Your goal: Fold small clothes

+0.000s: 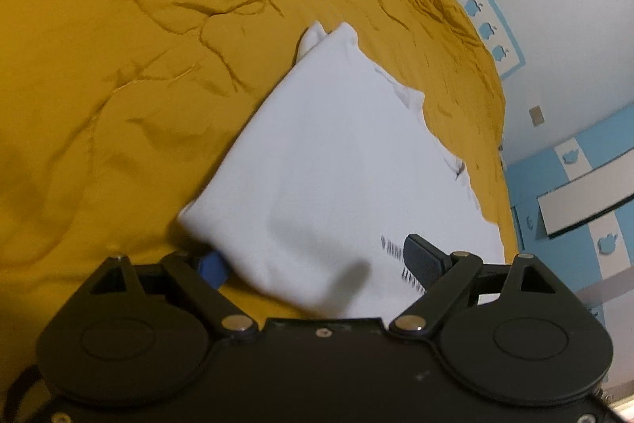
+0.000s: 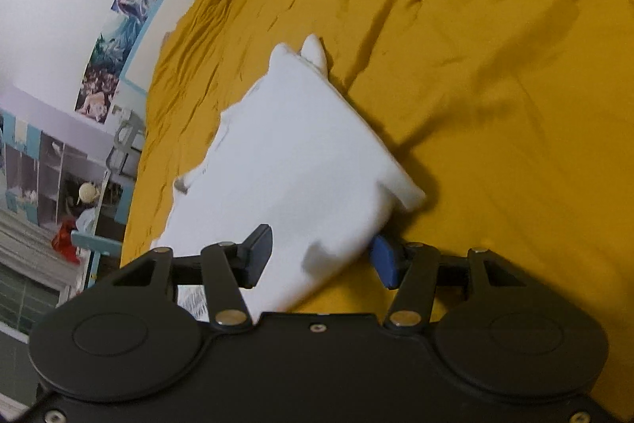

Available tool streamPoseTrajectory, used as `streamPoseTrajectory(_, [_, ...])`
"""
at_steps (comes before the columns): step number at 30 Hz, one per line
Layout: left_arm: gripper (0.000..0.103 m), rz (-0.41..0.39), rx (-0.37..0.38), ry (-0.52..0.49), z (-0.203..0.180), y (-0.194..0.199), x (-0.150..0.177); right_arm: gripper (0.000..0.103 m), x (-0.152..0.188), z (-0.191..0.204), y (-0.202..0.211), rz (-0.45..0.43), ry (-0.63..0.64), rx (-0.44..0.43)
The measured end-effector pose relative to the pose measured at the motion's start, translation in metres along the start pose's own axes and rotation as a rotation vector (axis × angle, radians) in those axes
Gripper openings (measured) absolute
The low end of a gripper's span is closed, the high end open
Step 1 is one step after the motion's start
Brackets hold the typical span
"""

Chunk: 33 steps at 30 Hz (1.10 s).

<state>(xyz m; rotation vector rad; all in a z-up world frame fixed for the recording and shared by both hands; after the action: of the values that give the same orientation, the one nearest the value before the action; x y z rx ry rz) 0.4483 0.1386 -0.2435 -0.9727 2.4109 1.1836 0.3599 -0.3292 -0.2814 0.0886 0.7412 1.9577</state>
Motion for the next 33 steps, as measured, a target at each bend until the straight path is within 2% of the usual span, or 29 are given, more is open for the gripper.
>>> streamPoseTrajectory(1, [0.092,-0.007,-0.001,0.004,0.000,-0.003,-0.003,0.055,-0.002,0.002,-0.005,-0.004,-0.006,0.001])
streamPoseTrajectory(3, [0.081,-0.017,-0.009,0.013,0.000,-0.008,-0.006,0.054,-0.005,0.004,-0.012,-0.015,-0.015,0.008])
streamPoseTrajectory(4, [0.060,-0.018,-0.015,0.015,0.001,-0.011,-0.008,0.049,-0.006,0.005,-0.016,-0.021,-0.021,0.011])
streamPoseTrajectory(5, [0.040,-0.012,-0.024,0.019,0.002,-0.007,-0.005,0.036,-0.009,0.004,-0.017,-0.029,-0.023,0.018])
streamPoseTrajectory(6, [0.034,-0.006,-0.029,0.025,0.005,-0.008,-0.005,0.031,-0.010,0.004,-0.019,-0.031,-0.021,0.030])
streamPoseTrajectory(7, [0.023,-0.006,-0.025,0.034,0.009,-0.007,-0.004,0.023,-0.011,0.002,-0.019,-0.029,-0.020,0.036])
streamPoseTrajectory(8, [0.013,-0.008,-0.014,0.048,0.012,-0.006,-0.004,0.020,-0.012,0.001,-0.019,-0.028,-0.022,0.037])
streamPoseTrajectory(10, [0.012,-0.010,0.009,0.056,0.015,-0.001,-0.005,0.014,-0.014,-0.002,-0.017,-0.025,-0.020,0.035])
streamPoseTrajectory(13, [0.011,-0.013,-0.004,0.012,0.008,0.005,-0.007,0.010,-0.013,0.001,-0.011,-0.029,0.007,0.033])
streamPoseTrajectory(20, [0.009,-0.046,0.016,-0.066,-0.021,0.033,-0.021,0.007,-0.018,0.032,0.017,-0.057,0.087,-0.004])
streamPoseTrajectory(24, [0.009,-0.042,0.046,-0.123,-0.044,0.059,-0.014,0.007,-0.020,0.049,0.046,-0.066,0.151,-0.023])
streamPoseTrajectory(28, [0.009,-0.014,0.078,-0.130,-0.048,0.089,0.020,0.007,-0.014,0.042,0.085,-0.051,0.190,-0.026])
streamPoseTrajectory(33, [0.010,0.043,0.072,-0.134,-0.039,0.109,0.072,0.007,0.003,0.004,0.117,-0.015,0.180,0.027])
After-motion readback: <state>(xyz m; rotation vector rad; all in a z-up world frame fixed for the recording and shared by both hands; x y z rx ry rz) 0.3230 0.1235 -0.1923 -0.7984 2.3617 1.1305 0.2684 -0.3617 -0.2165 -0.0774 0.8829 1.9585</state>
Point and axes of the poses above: each gripper's, at about its wrist camera, not at the fingertips, and y roughly against the way its jaws point, z to its left, x to its underside, the point moved 6 cm from there along -y, roughly the way its jaws point, and after that the axes turned 11 degrees about -y, right-handed, at the moved point
